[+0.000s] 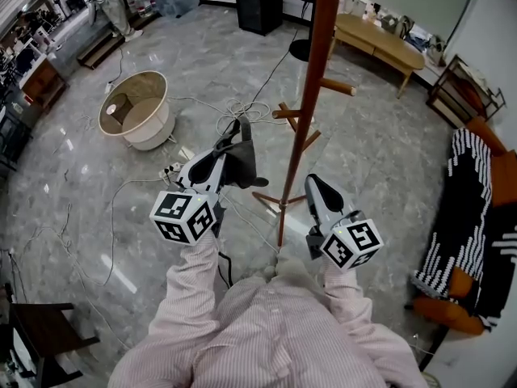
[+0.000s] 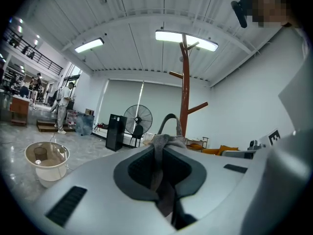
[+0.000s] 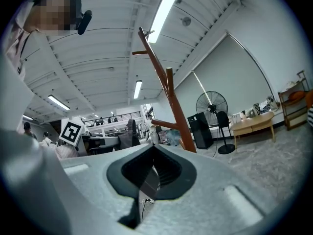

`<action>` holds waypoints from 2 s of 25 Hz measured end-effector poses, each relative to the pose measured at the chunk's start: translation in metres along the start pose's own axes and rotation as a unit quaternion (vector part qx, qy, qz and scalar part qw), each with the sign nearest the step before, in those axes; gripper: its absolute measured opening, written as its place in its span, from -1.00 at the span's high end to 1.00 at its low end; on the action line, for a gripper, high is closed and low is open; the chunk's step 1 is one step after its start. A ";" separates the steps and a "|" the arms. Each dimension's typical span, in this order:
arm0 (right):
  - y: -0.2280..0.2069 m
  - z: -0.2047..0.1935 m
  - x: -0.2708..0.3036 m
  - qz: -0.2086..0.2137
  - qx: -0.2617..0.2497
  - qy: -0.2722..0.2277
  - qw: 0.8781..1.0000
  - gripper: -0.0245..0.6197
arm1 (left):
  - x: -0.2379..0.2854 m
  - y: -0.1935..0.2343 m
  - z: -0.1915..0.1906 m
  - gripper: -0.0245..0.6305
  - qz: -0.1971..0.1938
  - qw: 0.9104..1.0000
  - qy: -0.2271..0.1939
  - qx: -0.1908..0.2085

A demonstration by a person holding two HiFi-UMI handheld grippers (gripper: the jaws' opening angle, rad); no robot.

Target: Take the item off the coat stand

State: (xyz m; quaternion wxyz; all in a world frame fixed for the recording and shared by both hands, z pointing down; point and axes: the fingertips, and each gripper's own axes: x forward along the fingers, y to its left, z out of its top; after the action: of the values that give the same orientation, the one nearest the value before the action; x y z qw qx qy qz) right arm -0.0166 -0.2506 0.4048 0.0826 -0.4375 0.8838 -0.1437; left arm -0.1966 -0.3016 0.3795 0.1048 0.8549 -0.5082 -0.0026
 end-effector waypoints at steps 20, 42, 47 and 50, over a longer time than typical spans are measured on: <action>-0.018 0.022 0.014 0.018 -0.023 -0.012 1.000 0.91 | -0.050 -0.019 -0.033 0.85 0.051 0.998 -0.030 -0.002; -0.029 0.029 0.001 0.016 -0.040 -0.012 0.999 0.91 | -0.074 -0.029 -0.039 0.85 0.088 0.996 -0.021 0.005; -0.031 0.031 -0.003 0.008 -0.037 -0.014 0.999 0.91 | -0.075 -0.032 -0.035 0.85 0.089 0.996 -0.020 0.007; -0.030 0.032 -0.005 0.011 -0.036 -0.016 0.999 0.91 | -0.076 -0.034 -0.036 0.85 0.088 0.996 -0.018 0.008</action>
State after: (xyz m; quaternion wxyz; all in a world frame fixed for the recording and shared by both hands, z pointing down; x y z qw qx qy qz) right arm 0.0172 -0.2699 0.3846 0.0827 -0.4325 0.8918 -0.1040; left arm -0.1996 -0.2137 0.4009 0.0884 0.8073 -0.5835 -0.0046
